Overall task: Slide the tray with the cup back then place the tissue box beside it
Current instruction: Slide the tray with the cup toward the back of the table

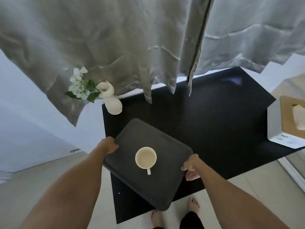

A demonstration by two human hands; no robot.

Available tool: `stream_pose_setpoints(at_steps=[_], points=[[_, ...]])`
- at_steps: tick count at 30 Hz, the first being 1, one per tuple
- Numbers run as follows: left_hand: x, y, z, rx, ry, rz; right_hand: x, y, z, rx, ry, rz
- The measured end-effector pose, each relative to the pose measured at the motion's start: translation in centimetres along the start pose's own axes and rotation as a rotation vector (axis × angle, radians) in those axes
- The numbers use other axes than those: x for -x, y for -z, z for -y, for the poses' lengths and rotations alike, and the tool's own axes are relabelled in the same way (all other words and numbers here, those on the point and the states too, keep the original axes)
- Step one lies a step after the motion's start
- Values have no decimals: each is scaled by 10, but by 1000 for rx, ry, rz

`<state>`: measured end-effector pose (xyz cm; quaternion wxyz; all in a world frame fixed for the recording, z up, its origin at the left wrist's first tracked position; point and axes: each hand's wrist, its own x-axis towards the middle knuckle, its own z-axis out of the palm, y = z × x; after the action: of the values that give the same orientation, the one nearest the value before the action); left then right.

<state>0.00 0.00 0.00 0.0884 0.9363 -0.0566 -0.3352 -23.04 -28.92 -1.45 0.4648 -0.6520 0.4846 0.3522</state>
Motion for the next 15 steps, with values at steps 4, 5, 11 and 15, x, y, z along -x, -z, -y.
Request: stream_pose_setpoints(at_steps=[4, 5, 11, 15], points=[[-3, 2, 6, 29, 5, -5, 1, -6, 5, -86, 70, -84], [-4, 3, 6, 27, 10, -2, 1, -6, 7, -97, 28, -79], [-10, 4, 8, 16, -9, -38, -8, 9, 20, 4, 31, -185], [-15, -3, 2, 4, -20, -89, -14, 32, 32, 93, 81, -235]])
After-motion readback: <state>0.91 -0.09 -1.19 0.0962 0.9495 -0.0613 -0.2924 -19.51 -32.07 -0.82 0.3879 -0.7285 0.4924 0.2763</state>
